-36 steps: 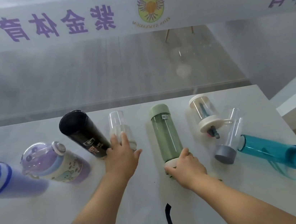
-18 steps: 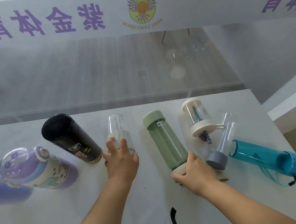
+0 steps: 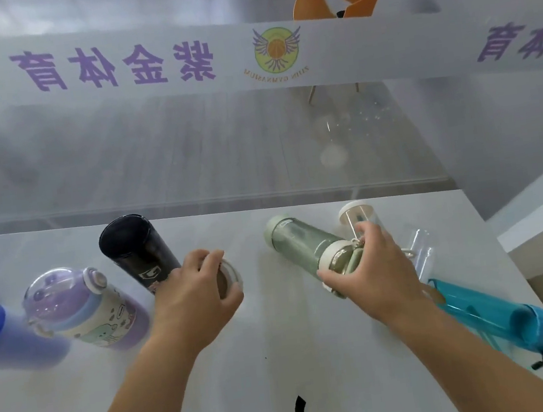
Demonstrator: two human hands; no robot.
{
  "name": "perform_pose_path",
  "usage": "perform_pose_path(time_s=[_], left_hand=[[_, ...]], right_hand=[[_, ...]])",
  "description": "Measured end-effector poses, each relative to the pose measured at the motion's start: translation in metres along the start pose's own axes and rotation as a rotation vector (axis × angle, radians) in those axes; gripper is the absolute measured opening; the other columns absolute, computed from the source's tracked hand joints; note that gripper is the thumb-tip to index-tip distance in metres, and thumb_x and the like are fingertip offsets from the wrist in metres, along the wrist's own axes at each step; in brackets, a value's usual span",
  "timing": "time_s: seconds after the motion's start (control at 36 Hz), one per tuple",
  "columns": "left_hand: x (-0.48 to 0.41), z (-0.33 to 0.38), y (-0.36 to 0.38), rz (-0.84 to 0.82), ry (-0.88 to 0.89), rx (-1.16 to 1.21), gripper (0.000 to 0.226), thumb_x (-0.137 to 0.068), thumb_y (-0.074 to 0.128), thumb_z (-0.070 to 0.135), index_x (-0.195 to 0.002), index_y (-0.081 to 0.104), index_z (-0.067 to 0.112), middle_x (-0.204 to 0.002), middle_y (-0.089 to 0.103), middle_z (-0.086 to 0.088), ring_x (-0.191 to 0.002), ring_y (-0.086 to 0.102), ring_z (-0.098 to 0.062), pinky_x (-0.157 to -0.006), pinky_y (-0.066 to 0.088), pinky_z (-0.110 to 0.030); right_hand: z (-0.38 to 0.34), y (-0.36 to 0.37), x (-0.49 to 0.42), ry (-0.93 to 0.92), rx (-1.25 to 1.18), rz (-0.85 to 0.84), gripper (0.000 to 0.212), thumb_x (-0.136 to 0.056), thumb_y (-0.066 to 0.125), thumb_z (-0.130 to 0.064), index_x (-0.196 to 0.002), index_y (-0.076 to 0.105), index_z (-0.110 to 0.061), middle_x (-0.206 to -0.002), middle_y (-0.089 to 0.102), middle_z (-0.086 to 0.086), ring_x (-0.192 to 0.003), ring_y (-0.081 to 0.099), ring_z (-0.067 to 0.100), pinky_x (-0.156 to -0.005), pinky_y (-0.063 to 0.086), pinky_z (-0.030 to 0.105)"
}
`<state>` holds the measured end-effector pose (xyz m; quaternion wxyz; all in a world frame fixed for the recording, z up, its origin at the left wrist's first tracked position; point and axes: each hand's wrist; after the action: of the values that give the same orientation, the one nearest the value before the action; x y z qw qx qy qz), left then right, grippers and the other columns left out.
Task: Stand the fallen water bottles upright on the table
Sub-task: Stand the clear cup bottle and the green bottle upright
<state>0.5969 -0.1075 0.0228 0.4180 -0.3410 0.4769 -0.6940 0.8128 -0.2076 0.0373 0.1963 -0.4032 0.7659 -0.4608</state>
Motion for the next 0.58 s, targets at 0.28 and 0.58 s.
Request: perform_pose_path(time_s=[0.28,0.58], left_hand=[[-0.001,-0.004,-0.008,-0.076,0.004,0.02,0.051,-0.083,0.05,0.051,-0.127,0.043,0.028,-0.132,0.042,0.009,-0.1,0.057,-0.022,-0.084,0.048,-0.034],[0.001,-0.012,-0.009,-0.01,0.047,0.128,0.061,-0.078,0.063,0.051,-0.13,0.046,0.025,-0.129,0.038,0.004,-0.118,0.036,-0.017,-0.099,0.042,-0.031]], right_hand=[[-0.057,-0.04,-0.05,-0.166,0.147,-0.118,0.057,-0.062,0.072,-0.041,-0.107,0.047,-0.017,-0.096,0.058,-0.001,-0.087,0.057,0.022,-0.076,0.049,0.035],[-0.093,-0.011,-0.092,-0.527,0.262,-0.052,0.058,-0.079,0.068,-0.038,-0.123,0.053,-0.004,-0.123,0.056,0.011,-0.117,0.047,0.031,-0.096,0.043,0.041]])
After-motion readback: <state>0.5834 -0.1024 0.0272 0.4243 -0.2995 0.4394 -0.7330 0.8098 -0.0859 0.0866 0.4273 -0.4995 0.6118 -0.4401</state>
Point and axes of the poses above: each hand's wrist, its own x-axis away from the middle knuckle, its own y-axis out of the palm, z = x × y
